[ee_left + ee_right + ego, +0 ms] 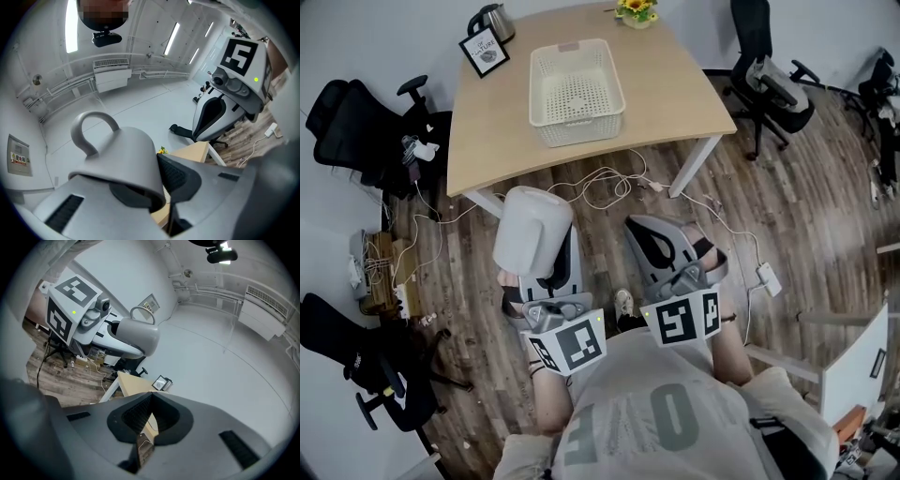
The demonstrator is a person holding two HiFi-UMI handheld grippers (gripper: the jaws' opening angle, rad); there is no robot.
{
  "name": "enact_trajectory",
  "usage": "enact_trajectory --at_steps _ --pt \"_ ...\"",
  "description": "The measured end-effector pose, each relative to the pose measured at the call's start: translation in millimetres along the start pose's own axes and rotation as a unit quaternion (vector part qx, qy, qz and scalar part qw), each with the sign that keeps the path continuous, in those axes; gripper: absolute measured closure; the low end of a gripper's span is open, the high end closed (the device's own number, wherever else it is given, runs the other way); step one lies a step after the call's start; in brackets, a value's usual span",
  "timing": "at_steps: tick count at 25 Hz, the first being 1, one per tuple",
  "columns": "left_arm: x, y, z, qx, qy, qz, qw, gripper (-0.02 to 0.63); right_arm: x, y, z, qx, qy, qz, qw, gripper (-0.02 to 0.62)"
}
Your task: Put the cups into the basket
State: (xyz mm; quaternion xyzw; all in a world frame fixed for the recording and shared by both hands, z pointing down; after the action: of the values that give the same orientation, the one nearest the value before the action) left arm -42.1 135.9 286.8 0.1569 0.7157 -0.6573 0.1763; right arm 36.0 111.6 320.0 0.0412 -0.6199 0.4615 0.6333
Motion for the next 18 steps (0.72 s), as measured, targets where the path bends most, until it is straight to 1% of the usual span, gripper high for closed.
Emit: enact_trajectory --at_steps 4,7,14,18 --pt "-2.4 -3.3 36.1 -0.002 -0.005 0.007 1.0 0.552 -18.9 -21.8 21.9 0.0 -0.005 0.003 1.0 0.597" --pt "-6.2 -3.0 50.2 0.0 -0.009 0.012 0.9999 0.552 -28.0 -32.3 32.7 -0.003 -0.005 0.007 1.0 0.597" --pt "-2.9 -12.9 68.8 0.014 -0.006 0.017 0.9997 0.552 -31.9 -40.0 56.5 -0.016 0.006 0.011 1.0 0.597" --pt "3.3 -18.1 85.5 0.011 -0.011 0.019 0.9997 0.552 -37.8 -44.9 71.8 -0.018 0.007 0.01 1.0 0.597"
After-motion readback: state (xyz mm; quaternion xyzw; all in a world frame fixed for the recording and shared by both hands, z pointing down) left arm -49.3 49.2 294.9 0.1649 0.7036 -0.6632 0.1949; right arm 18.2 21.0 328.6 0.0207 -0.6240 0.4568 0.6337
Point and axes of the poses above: the fingertips, and each gripper's own axes: z forward along the fingers, x to its left, y out of its top, the point moved 1 cm from there along -z, backward along the fingers, and after that the axes turned 14 degrees about -z, right-handed, at the moved point
